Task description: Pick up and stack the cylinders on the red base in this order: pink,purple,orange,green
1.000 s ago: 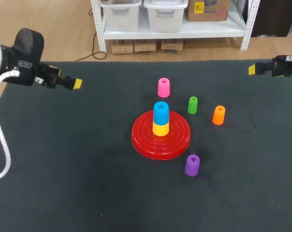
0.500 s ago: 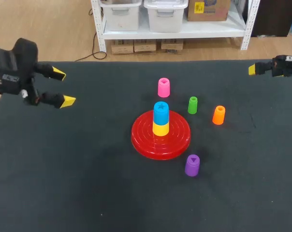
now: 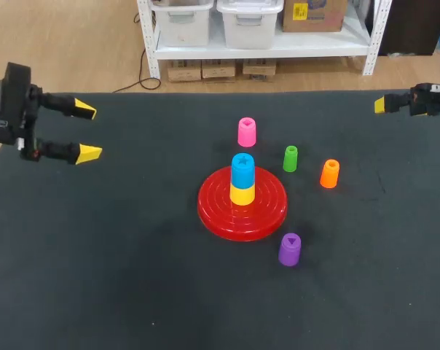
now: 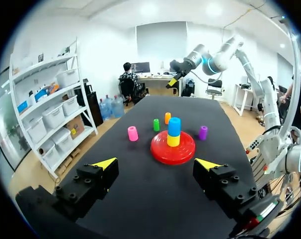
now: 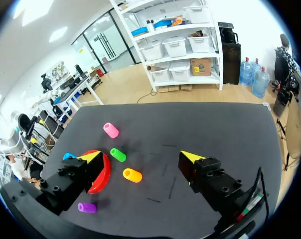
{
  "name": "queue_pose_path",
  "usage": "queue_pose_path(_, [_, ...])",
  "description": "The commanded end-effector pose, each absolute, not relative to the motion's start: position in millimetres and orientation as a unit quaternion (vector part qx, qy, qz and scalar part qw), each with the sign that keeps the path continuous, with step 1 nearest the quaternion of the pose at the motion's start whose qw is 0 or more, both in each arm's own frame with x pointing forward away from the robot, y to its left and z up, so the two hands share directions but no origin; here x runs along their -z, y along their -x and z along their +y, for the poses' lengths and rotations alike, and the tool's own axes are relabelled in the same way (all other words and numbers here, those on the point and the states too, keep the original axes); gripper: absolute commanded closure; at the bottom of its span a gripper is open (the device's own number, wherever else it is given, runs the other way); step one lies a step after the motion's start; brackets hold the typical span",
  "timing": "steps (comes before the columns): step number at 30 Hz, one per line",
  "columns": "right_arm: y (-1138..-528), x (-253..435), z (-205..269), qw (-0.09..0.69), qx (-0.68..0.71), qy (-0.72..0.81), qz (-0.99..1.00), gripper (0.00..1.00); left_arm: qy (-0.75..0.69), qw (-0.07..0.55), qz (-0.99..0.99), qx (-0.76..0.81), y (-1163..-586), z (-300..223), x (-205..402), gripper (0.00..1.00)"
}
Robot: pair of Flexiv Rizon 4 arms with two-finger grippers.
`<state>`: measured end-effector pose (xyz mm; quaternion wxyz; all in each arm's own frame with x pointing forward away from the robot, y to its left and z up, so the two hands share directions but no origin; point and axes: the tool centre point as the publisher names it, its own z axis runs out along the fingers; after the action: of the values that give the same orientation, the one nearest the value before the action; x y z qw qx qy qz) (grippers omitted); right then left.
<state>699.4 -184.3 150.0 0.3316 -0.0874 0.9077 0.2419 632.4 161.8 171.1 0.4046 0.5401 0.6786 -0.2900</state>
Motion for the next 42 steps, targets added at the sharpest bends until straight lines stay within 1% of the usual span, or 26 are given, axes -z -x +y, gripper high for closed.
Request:
queue_pose_path(1, [-699.6, -149.9, -184.9, 0.331, -0.243, 0.088, 0.908, 0.00, -0.546, 0.409, 0.668, 0.296, -630.5, 161.6, -170.6, 0.00])
queue_pose_path(7, [-699.6, -149.9, -184.9, 0.331, -0.243, 0.088, 0.908, 0.00, -0.538, 0.395, 0.693, 0.273, -632.0, 161.0, -172.3, 0.00])
queue_pose_path(42, [-699.6, -149.9, -184.9, 0.331, -0.243, 0.088, 0.908, 0.00, -0.538, 0.395, 0.693, 0.273, -632.0, 161.0, -172.3, 0.00])
